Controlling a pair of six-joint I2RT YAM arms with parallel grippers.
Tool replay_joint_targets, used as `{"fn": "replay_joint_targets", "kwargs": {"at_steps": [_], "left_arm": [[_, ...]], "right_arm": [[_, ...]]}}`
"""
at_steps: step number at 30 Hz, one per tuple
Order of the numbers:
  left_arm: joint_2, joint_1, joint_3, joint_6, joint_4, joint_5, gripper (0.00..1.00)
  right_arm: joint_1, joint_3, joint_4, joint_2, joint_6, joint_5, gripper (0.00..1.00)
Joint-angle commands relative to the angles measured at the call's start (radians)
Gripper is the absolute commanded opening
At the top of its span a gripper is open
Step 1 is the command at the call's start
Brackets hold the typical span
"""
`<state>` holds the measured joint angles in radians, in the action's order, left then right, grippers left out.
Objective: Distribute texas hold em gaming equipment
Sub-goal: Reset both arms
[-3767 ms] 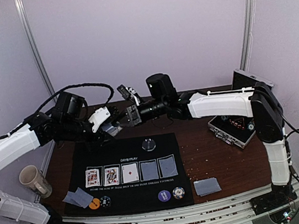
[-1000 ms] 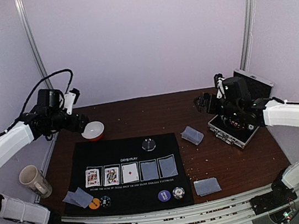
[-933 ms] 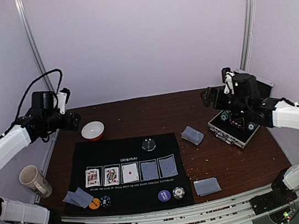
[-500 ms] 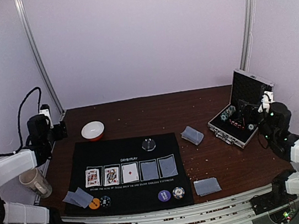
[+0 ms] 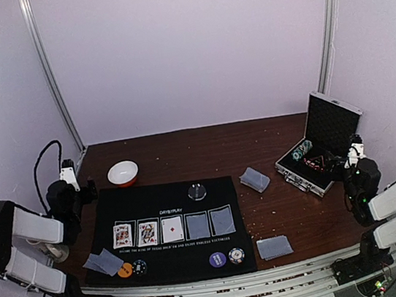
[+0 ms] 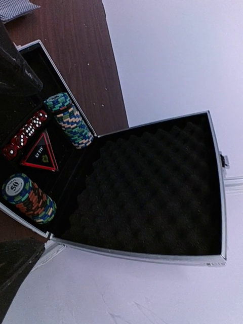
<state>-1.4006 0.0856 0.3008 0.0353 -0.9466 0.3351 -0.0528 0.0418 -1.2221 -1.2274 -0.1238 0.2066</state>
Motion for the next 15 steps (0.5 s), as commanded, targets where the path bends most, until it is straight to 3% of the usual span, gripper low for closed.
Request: {"fn": "replay_joint_targets", "kwargs": {"at_steps": [1, 4, 6, 10, 15], "left_arm": [[-0.085, -0.006, -0.042, -0.035, -0.283, -0.088, 0.98], [-0.175, -0.006, -0.081, -0.064, -0.443, -0.127, 0.98], [-0.158, -0.006, -0.066, -0.062, -0.381, -0.158, 0.98], [-0.169, -0.012, -0.061, -0.074, -0.392, -0.197, 0.98], [-0.166, -0.014, -0.060, -0.070, -0.382, -0.200, 0.98]], "right_arm": [[0.022, 0.027, -0.247, -0.158, 0.027, -0.135, 1.00], [0.029, 0.050, -0.334, -0.285, 0.031, -0.186, 1.00], [0.031, 0.064, -0.383, -0.350, 0.039, -0.218, 1.00], [0.033, 0.152, -0.148, -0.321, 0.043, -0.229, 1.00], [0.032, 0.175, -0.137, -0.330, 0.044, -0.213, 1.00]]}}
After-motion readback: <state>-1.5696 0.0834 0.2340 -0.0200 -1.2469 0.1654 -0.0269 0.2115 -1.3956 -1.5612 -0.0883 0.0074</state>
